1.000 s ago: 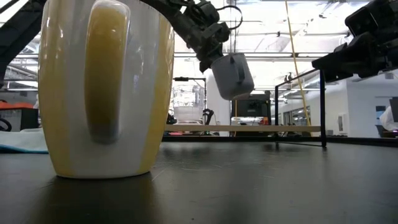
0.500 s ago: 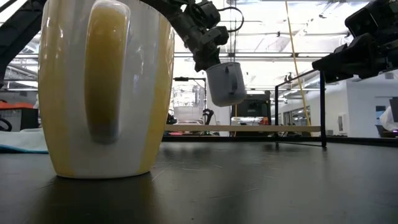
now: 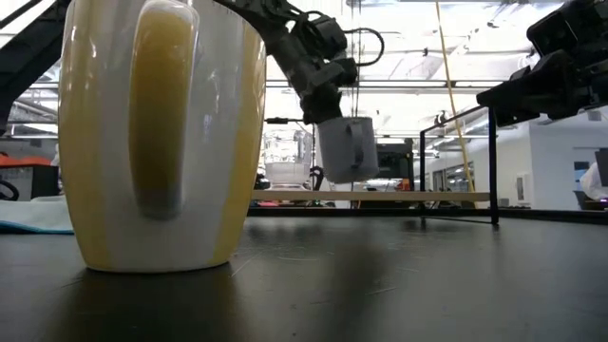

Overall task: Stack small to large cups/mugs on shelf
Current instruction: Put the gray mug on the shelf

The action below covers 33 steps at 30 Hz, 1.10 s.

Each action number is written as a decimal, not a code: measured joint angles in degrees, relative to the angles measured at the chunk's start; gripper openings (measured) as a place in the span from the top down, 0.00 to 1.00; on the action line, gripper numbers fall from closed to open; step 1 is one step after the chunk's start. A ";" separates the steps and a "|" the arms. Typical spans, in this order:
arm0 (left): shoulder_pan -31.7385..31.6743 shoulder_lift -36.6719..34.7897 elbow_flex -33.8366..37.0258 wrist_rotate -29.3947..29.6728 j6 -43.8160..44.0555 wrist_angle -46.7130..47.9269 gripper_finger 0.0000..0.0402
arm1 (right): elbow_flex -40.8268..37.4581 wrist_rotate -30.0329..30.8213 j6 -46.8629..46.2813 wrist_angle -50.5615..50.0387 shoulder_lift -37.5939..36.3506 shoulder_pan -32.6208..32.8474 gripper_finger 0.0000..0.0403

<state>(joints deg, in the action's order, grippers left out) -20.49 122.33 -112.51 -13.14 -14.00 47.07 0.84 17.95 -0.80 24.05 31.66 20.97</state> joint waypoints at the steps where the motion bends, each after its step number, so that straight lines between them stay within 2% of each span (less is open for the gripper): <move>1: 0.02 0.23 0.00 0.21 -0.02 0.08 0.99 | 0.00 0.00 -0.02 0.11 0.11 0.00 1.00; 27: 0.55 1.87 -0.11 0.12 1.13 -0.41 0.99 | -0.02 0.00 0.04 0.94 0.67 0.00 1.00; 33: 0.89 2.02 -0.11 0.23 1.00 -0.38 0.93 | -0.01 0.00 0.00 0.94 0.67 0.00 1.00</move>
<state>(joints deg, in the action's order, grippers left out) -19.60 124.35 -112.62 -12.91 -12.99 46.68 0.83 17.96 -0.80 24.99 32.34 20.97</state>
